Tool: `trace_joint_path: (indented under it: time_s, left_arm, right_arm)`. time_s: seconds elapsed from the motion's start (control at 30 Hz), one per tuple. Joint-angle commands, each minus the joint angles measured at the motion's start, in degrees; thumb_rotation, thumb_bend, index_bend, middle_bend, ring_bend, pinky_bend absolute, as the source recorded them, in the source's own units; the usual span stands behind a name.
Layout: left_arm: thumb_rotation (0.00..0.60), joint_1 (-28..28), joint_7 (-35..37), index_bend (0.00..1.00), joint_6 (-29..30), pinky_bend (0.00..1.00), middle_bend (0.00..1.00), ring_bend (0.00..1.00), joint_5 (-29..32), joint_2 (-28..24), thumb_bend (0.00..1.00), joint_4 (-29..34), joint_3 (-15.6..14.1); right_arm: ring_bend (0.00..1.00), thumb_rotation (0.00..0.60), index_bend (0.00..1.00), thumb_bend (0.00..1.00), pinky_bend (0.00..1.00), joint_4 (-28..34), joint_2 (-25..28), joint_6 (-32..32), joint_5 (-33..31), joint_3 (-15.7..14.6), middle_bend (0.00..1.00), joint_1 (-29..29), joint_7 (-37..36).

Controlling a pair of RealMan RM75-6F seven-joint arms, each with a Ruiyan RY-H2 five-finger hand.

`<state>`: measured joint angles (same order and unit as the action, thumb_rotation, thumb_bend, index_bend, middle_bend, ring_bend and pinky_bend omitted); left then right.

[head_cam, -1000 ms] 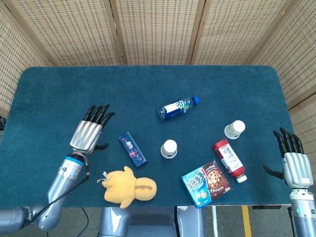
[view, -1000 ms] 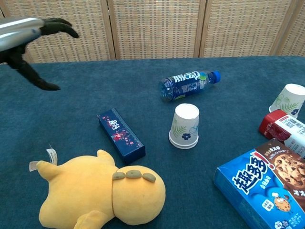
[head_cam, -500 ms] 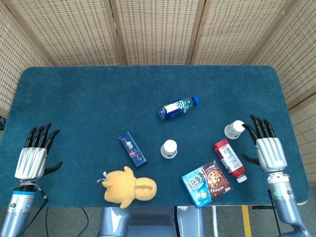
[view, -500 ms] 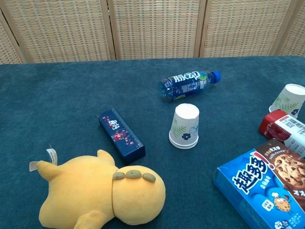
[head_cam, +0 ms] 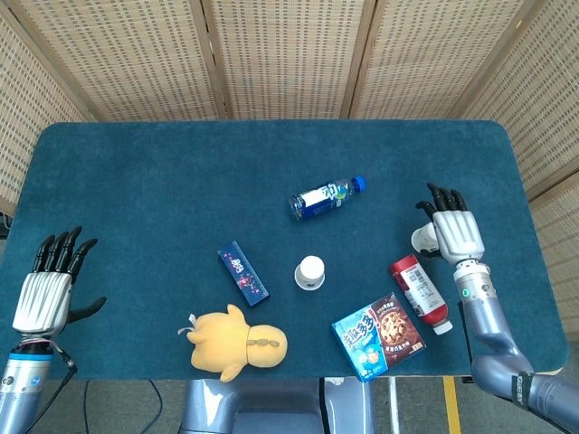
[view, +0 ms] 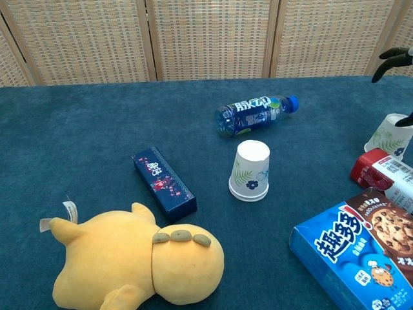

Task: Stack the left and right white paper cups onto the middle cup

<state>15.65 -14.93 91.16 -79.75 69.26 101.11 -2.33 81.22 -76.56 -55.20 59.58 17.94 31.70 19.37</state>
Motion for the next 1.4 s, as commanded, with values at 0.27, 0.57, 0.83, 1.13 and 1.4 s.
trace_joint_path:
  time_s: [0.27, 0.57, 0.83, 1.13, 1.4]
  left_arm:
    - [0.6, -1.1, 1.1, 0.13, -1.1, 0.0, 0.0, 0.0, -0.4, -0.4, 0.17, -0.4, 2.0]
    - [0.6, -1.8, 1.1, 0.13, -1.8, 0.0, 0.0, 0.0, -1.4, -0.2, 0.17, -0.2, 2.9]
    - [0.6, -2.2, 0.7, 0.14, -2.7, 0.0, 0.0, 0.0, -1.4, 0.2, 0.17, -0.8, 4.0]
    - [0.6, -2.5, 0.2, 0.14, -4.0, 0.0, 0.0, 0.0, -2.0, 0.8, 0.18, -1.4, 4.5]
    - [0.6, -3.0, 0.4, 0.14, -4.0, 0.0, 0.0, 0.0, -2.1, 0.7, 0.18, -1.5, 5.2]
  right_arm:
    - [0.0, 0.6, 0.29, 0.18, 0.05, -5.7, -0.8, 3.8, -5.5, -1.4, 0.0, 1.6, 0.3]
    - [0.0, 0.6, 0.31, 0.18, 0.05, -9.6, -2.3, 5.9, -7.0, -2.6, 0.0, 2.3, -1.4]
    - [0.0, 0.6, 0.33, 0.18, 0.05, -16.8, -5.6, 9.0, -6.8, -3.0, 0.0, 4.6, -3.6]
    - [0.0, 0.6, 0.46, 0.22, 0.06, -21.6, -8.8, 10.6, -7.0, -3.2, 0.05, 6.6, -4.4]
    - [0.0, 0.6, 0.49, 0.22, 0.07, -18.2, -7.2, 7.0, -4.2, -3.3, 0.05, 5.9, -5.1]
